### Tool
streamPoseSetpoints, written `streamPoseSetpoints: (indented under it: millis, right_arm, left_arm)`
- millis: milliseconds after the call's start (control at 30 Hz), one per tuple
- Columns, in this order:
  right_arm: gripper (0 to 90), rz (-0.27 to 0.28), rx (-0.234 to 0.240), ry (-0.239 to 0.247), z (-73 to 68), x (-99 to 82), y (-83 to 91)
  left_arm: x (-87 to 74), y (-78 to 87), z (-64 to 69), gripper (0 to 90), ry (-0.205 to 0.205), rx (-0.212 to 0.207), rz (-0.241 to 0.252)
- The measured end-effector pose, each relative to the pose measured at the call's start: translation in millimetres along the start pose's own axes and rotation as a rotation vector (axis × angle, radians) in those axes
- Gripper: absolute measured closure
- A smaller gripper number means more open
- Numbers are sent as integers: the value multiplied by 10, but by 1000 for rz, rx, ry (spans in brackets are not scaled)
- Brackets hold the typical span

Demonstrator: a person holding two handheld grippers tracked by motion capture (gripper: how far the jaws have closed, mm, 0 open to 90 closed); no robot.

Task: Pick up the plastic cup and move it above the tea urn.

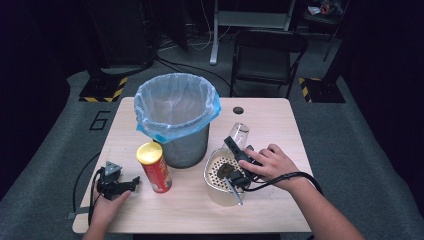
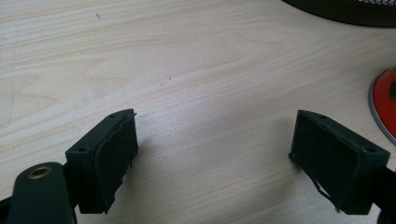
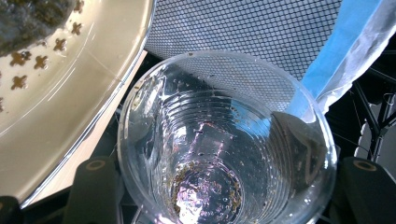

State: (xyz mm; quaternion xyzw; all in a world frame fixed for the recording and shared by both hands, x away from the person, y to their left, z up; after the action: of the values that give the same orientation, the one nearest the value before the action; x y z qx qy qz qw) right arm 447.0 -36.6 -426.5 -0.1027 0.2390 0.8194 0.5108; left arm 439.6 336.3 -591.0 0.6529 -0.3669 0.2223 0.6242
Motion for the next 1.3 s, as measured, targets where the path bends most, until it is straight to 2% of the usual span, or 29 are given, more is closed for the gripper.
streamPoseSetpoints:
  millis: [67,100,167,200,233,333,367,433,467,500,533,567,633,667,700,767,800,833,900,933,1033,1067,1133,1233,1267,1300]
  right_arm:
    - [349,1,-5,-8,4,1,2]
    - [349,-1,32,7,-25,4,6]
    - [349,-1,31,8,-22,5,7]
    - [349,0,-23,12,41,13,20]
    - [349,2,-18,-2,32,10,18]
    - [349,2,-22,-2,41,12,24]
    - [349,5,-26,25,60,23,28]
    - [348,4,-26,10,52,22,35]
    - [348,9,13,45,33,37,36]
    - [348,9,13,45,33,37,36]
    - [349,8,-31,20,71,32,44]
    - [348,9,-37,37,89,41,48]
    - [349,9,-39,29,91,39,55]
    - [349,7,0,41,58,39,60]
    - [349,10,-42,17,98,34,70]
    - [349,11,-44,-11,89,27,80]
    - [349,10,-43,-13,85,23,83]
    - [349,9,1,-6,36,20,77]
    - [349,8,-1,32,50,24,85]
    - [349,8,-58,30,115,22,97]
    - [349,10,-58,34,119,25,101]
    - [349,8,-71,29,128,22,109]
    - [348,9,-69,49,141,30,113]
    - [348,11,-71,34,133,31,112]
    - [348,11,-62,36,128,31,111]
    - [348,14,-20,44,89,33,105]
  left_arm:
    - [0,0,0,143,0,0,0]
    - [0,0,0,143,0,0,0]
    - [0,0,0,143,0,0,0]
    - [0,0,1,143,1,0,0]
    - [0,0,0,143,0,0,0]
    - [0,0,1,143,1,0,0]
    - [0,0,0,143,0,0,0]
    - [0,0,0,143,0,0,0]
    - [0,0,0,143,0,0,0]
    - [0,0,0,143,0,0,0]
    - [0,0,0,143,0,0,0]
    - [0,0,0,143,0,0,0]
    - [0,0,0,143,0,0,0]
    - [0,0,0,143,0,0,0]
    - [0,0,0,143,0,0,0]
    - [0,0,0,143,0,0,0]
    - [0,0,0,143,0,0,0]
    - [0,0,0,143,1,0,0]
    - [0,0,0,143,0,0,0]
    - [0,0,0,143,0,0,0]
    - [0,0,0,143,0,0,0]
    - [0,0,0,143,0,0,0]
    - [0,0,0,143,0,0,0]
    - [0,0,0,143,0,0,0]
    - [0,0,0,143,0,0,0]
    - [0,0,0,143,0,0,0]
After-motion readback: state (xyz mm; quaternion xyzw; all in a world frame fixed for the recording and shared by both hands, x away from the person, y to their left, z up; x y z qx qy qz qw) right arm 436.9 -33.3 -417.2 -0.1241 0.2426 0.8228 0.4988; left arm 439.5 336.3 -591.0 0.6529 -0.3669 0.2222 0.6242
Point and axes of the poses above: each handheld gripper's, and its own axes: y roughly backward along the jaws, x roughly out of its top, z roughly to its right, the point moved 9 cm from there along -y, roughly forward along the jaws, and after that the axes turned 12 degrees about x, right-handed, at the moved point
